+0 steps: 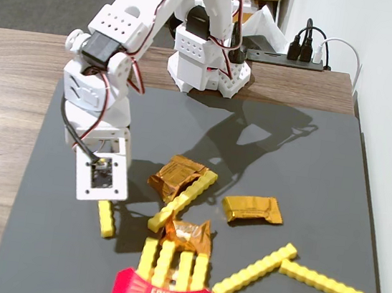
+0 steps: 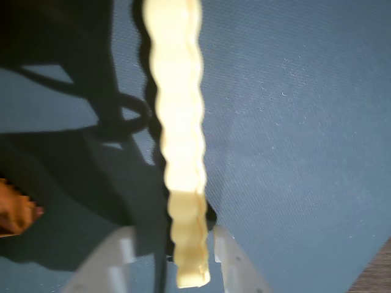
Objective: Grab a fry
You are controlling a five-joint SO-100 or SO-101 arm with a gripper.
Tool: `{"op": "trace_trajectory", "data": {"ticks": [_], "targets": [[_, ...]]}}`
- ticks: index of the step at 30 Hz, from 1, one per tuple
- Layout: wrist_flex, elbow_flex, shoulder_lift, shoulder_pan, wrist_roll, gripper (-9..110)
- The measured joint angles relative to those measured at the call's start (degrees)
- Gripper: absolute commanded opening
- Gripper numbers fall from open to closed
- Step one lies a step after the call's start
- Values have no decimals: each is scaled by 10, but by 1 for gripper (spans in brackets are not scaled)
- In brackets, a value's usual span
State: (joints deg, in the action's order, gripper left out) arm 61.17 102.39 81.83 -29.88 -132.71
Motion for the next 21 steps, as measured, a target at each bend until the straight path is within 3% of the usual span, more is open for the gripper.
{"op": "trace_trajectory", "data": {"ticks": [14, 21], "targets": [[-9, -2, -8, -9, 33, 1], [39, -3, 40, 24, 130, 1]]}}
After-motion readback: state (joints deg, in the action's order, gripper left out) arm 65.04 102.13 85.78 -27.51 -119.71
